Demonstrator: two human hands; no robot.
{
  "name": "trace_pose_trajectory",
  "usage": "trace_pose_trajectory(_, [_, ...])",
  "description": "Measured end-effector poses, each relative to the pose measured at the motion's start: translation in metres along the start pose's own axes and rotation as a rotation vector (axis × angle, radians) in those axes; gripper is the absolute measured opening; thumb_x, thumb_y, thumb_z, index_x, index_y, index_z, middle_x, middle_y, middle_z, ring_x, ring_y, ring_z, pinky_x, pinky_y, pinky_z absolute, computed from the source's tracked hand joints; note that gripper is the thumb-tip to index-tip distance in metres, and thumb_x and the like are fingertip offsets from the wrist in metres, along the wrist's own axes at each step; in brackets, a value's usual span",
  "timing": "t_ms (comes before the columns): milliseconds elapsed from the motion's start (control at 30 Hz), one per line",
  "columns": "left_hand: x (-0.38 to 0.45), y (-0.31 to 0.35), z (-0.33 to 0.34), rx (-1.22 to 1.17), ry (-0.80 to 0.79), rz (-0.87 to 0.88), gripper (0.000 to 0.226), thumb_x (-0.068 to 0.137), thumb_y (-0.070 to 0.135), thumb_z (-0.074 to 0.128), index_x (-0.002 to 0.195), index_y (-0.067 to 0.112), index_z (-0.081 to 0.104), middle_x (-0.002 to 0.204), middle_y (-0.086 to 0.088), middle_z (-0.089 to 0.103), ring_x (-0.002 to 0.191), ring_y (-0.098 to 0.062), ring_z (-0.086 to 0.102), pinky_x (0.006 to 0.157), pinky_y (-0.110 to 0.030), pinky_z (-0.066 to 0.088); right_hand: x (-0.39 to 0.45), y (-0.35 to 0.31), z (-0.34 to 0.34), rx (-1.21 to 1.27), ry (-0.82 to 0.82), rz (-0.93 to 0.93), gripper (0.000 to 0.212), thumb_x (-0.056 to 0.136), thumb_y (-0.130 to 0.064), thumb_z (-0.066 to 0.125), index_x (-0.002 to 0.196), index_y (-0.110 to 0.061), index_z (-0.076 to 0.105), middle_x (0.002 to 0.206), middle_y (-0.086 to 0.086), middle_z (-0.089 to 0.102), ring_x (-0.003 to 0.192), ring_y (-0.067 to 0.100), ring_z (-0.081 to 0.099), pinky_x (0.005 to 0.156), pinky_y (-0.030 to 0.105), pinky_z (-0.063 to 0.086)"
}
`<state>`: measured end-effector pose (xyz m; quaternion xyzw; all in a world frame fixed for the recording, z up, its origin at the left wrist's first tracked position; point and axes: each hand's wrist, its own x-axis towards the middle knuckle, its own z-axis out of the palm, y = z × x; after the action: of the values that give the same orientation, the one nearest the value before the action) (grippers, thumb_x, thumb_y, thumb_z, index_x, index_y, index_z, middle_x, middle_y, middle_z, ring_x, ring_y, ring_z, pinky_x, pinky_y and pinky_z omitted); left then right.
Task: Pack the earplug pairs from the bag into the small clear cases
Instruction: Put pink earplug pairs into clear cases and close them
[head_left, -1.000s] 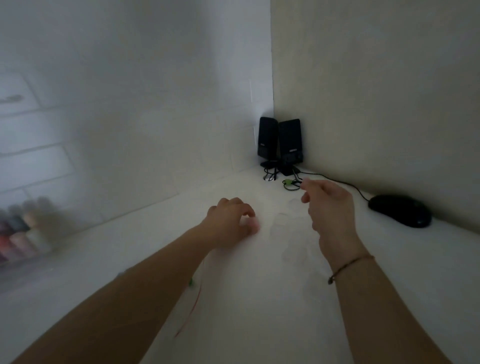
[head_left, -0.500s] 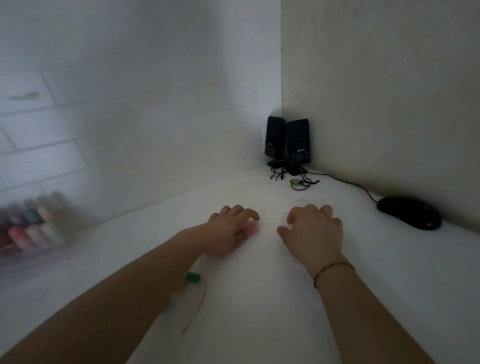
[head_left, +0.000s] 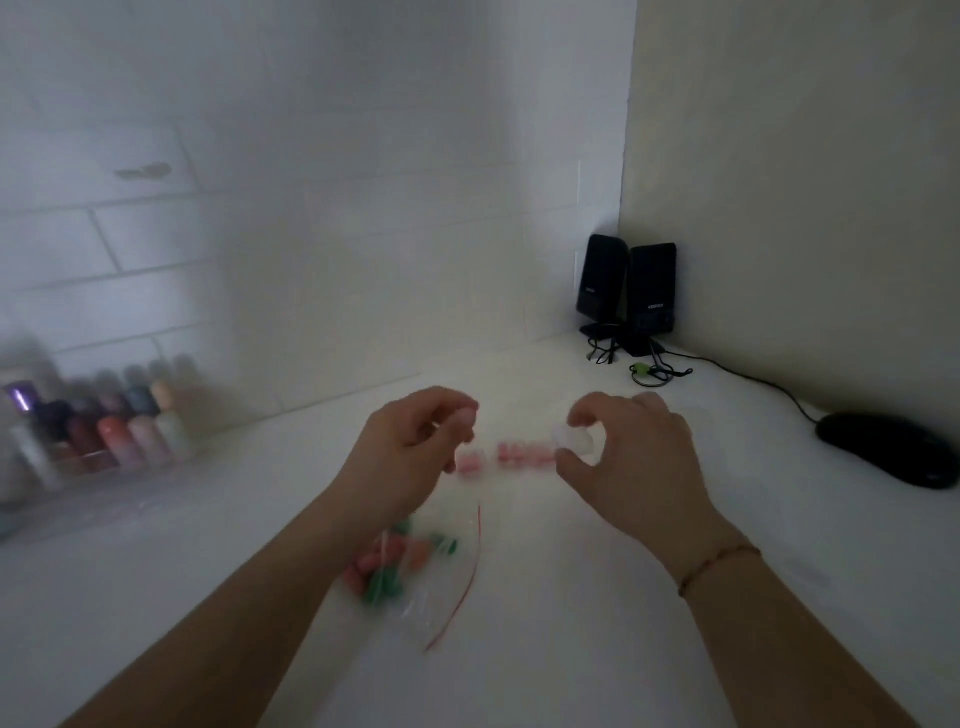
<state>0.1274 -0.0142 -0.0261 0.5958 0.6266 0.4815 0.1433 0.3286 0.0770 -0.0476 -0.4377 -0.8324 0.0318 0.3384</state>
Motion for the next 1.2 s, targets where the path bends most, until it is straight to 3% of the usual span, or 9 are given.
trace_pose_trajectory(133, [-0.044, 0.003, -0.021, -0.772, -0.322, -0.393, 0.052, 0.086, 0.050, 0.058, 0.103, 0.002, 0.071, 0.098, -0.023, 0.071, 0.076, -0.030, 0.070, 0.056, -0.031, 0.055, -0.020, -0.056, -0.016, 0.729, -0.038, -0.358, 0.026, 0.074, -0.029, 0.071, 0.096, -0.033, 0.056, 0.107, -0.018, 0.064, 0.108, 0.009, 0.058, 0.090, 0.020, 0.045])
trace_pose_trajectory(267, [-0.062, -0.002, -0.024, -1.049, -0.446, -0.375, 0.052, 0.088, 0.050, 0.058, 0.112, 0.005, 0.069, 0.105, -0.020, 0.069, 0.084, -0.024, 0.071, 0.069, -0.030, 0.059, -0.031, -0.077, -0.013, 0.877, -0.180, -0.403, 0.028, 0.078, -0.012, 0.074, 0.098, -0.023, 0.058, 0.115, -0.015, 0.067, 0.112, 0.012, 0.062, 0.094, 0.026, 0.046])
trace_pose_trajectory(333, [-0.066, -0.005, -0.021, -1.145, -0.410, -0.353, 0.054, 0.081, 0.049, 0.070, 0.113, 0.004, 0.069, 0.107, -0.018, 0.069, 0.085, -0.019, 0.070, 0.073, -0.030, 0.059, -0.031, -0.079, -0.011, 0.800, -0.103, -0.460, 0.026, 0.076, -0.006, 0.076, 0.094, -0.018, 0.061, 0.114, -0.014, 0.068, 0.112, 0.013, 0.062, 0.094, 0.031, 0.048])
trace_pose_trajectory(467, [-0.068, -0.010, -0.016, -1.223, -0.297, -0.343, 0.064, 0.068, 0.045, 0.083, 0.113, 0.001, 0.069, 0.111, -0.020, 0.069, 0.097, -0.024, 0.070, 0.086, -0.034, 0.057, -0.031, -0.083, -0.003, 0.579, 0.115, -0.583, 0.007, 0.077, -0.009, 0.072, 0.082, -0.010, 0.068, 0.112, -0.007, 0.069, 0.105, 0.012, 0.064, 0.086, 0.033, 0.052])
trace_pose_trajectory(733, [-0.068, -0.008, -0.015, -1.289, -0.202, -0.279, 0.059, 0.064, 0.019, 0.089, 0.111, -0.003, 0.061, 0.102, -0.025, 0.066, 0.092, -0.028, 0.069, 0.072, -0.029, 0.058, -0.029, -0.085, 0.006, 0.272, 0.309, -0.616, 0.019, 0.083, -0.027, 0.074, 0.091, -0.010, 0.075, 0.097, 0.002, 0.068, 0.089, 0.021, 0.060, 0.075, 0.031, 0.049])
trace_pose_trajectory(833, [-0.067, -0.006, -0.013, -1.334, -0.197, -0.275, 0.057, 0.074, 0.027, 0.080, 0.115, -0.003, 0.054, 0.106, -0.027, 0.064, 0.094, -0.029, 0.069, 0.078, -0.033, 0.058, -0.029, -0.083, 0.005, 0.299, 0.332, -0.632, 0.015, 0.087, -0.022, 0.071, 0.093, -0.009, 0.075, 0.092, -0.001, 0.070, 0.084, 0.020, 0.062, 0.075, 0.034, 0.050])
trace_pose_trajectory(933, [-0.068, -0.006, -0.013, -1.401, -0.270, -0.399, 0.054, 0.074, 0.038, 0.066, 0.112, -0.001, 0.066, 0.110, -0.025, 0.068, 0.089, -0.027, 0.072, 0.077, -0.036, 0.059, -0.033, -0.081, 0.001, 0.462, 0.304, -0.578, 0.017, 0.088, -0.017, 0.066, 0.103, -0.011, 0.071, 0.101, -0.004, 0.068, 0.096, 0.017, 0.062, 0.087, 0.025, 0.047])
trace_pose_trajectory(1067, [-0.070, -0.007, -0.008, -1.325, -0.323, -0.392, 0.055, 0.071, 0.048, 0.075, 0.107, 0.007, 0.073, 0.107, -0.018, 0.071, 0.093, -0.024, 0.072, 0.081, -0.037, 0.058, -0.035, -0.080, 0.000, 0.558, 0.182, -0.537, 0.023, 0.089, -0.019, 0.059, 0.107, -0.010, 0.070, 0.103, -0.007, 0.068, 0.103, 0.017, 0.061, 0.089, 0.024, 0.046])
trace_pose_trajectory(1200, [-0.070, -0.008, -0.006, -1.317, -0.272, -0.351, 0.063, 0.068, 0.044, 0.083, 0.112, 0.002, 0.070, 0.112, -0.023, 0.068, 0.099, -0.029, 0.069, 0.089, -0.041, 0.055, -0.037, -0.084, -0.002, 0.537, 0.263, -0.531, 0.022, 0.085, -0.018, 0.063, 0.103, -0.006, 0.070, 0.103, -0.003, 0.068, 0.099, 0.014, 0.063, 0.089, 0.022, 0.047])
